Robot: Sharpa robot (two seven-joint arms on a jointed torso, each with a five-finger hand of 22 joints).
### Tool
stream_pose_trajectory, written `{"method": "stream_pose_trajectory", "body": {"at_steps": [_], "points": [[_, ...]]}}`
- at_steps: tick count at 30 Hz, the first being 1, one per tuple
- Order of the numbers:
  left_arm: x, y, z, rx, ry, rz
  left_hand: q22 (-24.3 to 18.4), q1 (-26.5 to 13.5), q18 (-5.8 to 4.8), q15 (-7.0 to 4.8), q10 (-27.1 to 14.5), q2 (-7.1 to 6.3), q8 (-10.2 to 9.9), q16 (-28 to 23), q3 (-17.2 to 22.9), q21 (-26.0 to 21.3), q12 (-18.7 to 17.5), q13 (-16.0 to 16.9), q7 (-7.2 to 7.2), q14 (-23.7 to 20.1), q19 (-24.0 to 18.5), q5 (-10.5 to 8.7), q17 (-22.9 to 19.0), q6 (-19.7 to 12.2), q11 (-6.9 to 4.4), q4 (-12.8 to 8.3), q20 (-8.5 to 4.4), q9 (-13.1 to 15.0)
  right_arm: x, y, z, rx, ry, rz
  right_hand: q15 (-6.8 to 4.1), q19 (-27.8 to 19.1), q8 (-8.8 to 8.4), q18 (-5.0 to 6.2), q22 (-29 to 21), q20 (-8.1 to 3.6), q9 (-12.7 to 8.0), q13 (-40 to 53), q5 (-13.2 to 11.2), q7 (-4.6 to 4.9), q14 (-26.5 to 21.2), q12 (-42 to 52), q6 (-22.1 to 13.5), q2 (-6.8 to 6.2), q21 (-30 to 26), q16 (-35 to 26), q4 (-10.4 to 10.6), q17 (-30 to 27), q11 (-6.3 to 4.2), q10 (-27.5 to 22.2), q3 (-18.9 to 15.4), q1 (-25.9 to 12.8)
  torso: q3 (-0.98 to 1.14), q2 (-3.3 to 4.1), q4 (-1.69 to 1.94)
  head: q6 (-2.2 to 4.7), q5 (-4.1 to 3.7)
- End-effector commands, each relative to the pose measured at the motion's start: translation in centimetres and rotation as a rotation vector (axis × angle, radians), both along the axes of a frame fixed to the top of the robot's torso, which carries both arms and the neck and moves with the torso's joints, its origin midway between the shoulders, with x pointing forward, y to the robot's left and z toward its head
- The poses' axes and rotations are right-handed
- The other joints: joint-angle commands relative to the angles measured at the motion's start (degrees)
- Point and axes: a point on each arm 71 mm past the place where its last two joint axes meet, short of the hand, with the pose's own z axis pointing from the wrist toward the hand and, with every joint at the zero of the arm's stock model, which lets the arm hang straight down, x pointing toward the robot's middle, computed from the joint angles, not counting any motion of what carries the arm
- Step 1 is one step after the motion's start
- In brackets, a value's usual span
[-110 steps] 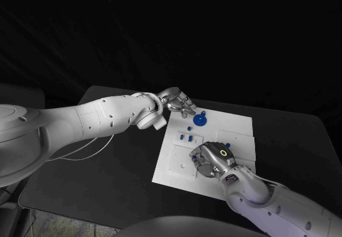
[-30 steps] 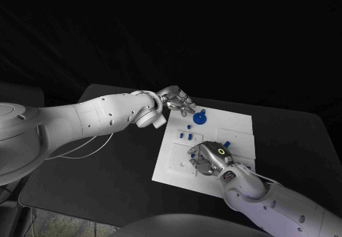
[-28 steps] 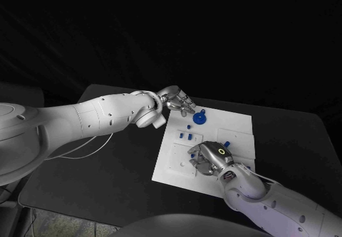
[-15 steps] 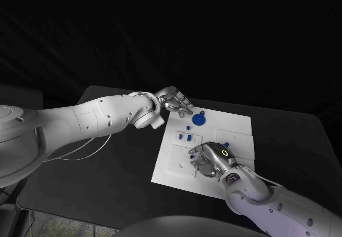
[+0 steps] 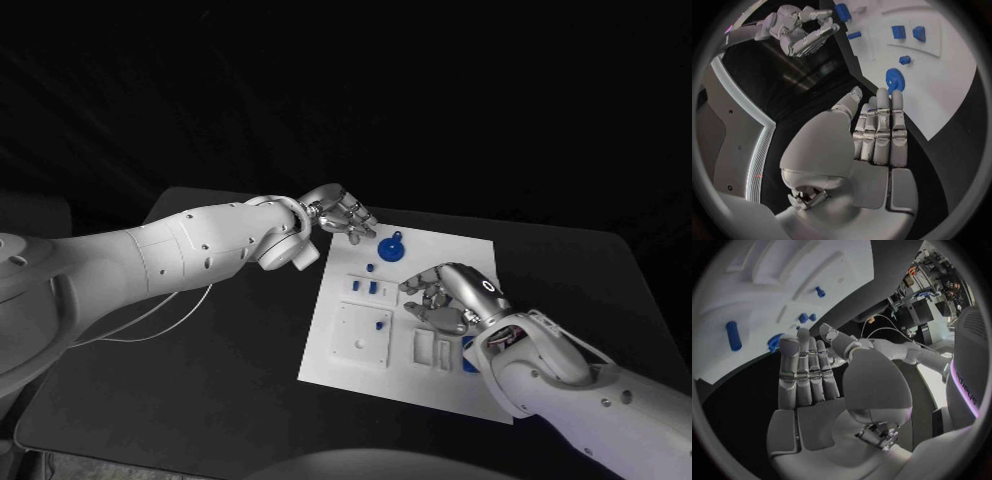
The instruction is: Assemble the parts on the task board
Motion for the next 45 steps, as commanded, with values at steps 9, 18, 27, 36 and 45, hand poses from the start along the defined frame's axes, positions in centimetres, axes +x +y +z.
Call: {"method": "stream_pose_trajectory", "body": {"at_steps": [9, 18, 27, 36, 45], "points": [[-0.2, -0.2, -0.1, -0.007, -0.003, -0.011, 0.0, 0.0, -0.07, -0.1, -0.3, 0.36, -0.2, -0.1, -0.1, 0.1, -0.2, -0.1, -0.06, -0.2, 0.2, -0.03, -0.1, -0.5, -0.06, 0.2, 0.03, 0.0, 1.8, -4.4, 1.2, -0.08, 0.137, 0.011, -1.02, 3.6, -0.14, -2.98, 6.1, -0.95, -0.1, 0.2, -2.4, -0.16, 6.8, -0.2, -0.6, 3.55, 16.0, -1.6, 0.3, 2.0, -0.68, 1.6, -8.5, -0.5, -0.05, -0.83, -0.39, 0.23, -1.98], [-0.3, -0.3, -0.2, -0.009, 0.002, -0.022, 0.0, -0.1, -0.05, -0.17, -0.3, 0.42, -0.1, 0.0, -0.1, 0.1, -0.2, -0.1, -0.08, 0.0, 0.3, 0.02, 0.0, -0.5, -0.09, 0.2, -0.03, 0.0, 2.9, -6.5, 0.7, -0.206, 0.101, -0.043, -1.76, 5.9, -0.15, -4.35, 6.9, -1.67, 0.0, 0.2, -2.9, -0.34, 14.9, -0.2, -0.2, 3.83, 21.6, -6.8, -0.2, -0.8, -1.33, 3.1, -5.5, -0.6, -0.06, -0.9, -0.35, 0.51, -2.92], [-0.4, -0.5, -0.2, -0.011, 0.008, -0.031, 0.1, -0.1, -0.05, -0.18, -0.3, 0.49, -0.1, 0.0, 0.0, 0.1, -0.2, -0.1, -0.08, 0.1, 0.4, 0.02, 0.0, -0.4, -0.09, 0.2, -0.06, 0.0, 3.8, -6.9, 0.3, -0.265, 0.039, -0.1, -1.52, 6.0, -0.15, -4.53, 5.2, -1.68, -0.2, 0.1, -3.1, 0.01, 15.3, -0.3, -1.2, 2.12, 21.3, -4.3, 0.1, -3.5, -0.85, 1.9, -1.9, 0.1, -0.06, -0.87, -0.32, 0.7, -3.24], [-0.4, -0.6, -0.2, -0.012, 0.01, -0.035, 0.1, -0.2, -0.06, -0.19, -0.3, 0.53, -0.1, 0.0, 0.0, 0.1, -0.2, -0.1, -0.08, 0.1, 0.4, -0.01, 0.0, -0.4, -0.1, 0.3, -0.06, 0.0, 4.5, -6.3, -0.4, -0.276, 0.042, -0.129, -1.15, 5.8, -0.17, -3.2, 2.0, -1.28, -0.3, 0.0, -3.2, 0.08, 15.2, -0.4, -3.4, -0.67, 17.3, -4.5, 1.2, -6.4, 0.37, -3.2, -0.7, -1.2, -0.03, -0.82, -0.32, 0.62, -3.19], [-0.4, -0.6, -0.2, -0.012, 0.011, -0.036, 0.1, -0.4, -0.08, -0.16, -0.3, 0.58, -0.2, 0.0, -0.1, 0.1, -0.2, -0.1, -0.06, 0.1, 0.4, -0.02, 0.0, -0.5, -0.08, 0.5, -0.04, 0.0, 4.6, -5.2, -1.3, -0.305, 0.076, -0.114, -1.1, 5.7, -0.15, -2.85, 0.4, -1.24, -0.3, 0.0, -3.3, -0.61, 15.4, -0.3, -4.3, -1.16, 16.9, -4.5, 2.1, -8.2, 0.62, -4.8, -2.9, -0.9, -0.1, -0.88, -0.3, 0.39, -3.29]]}}
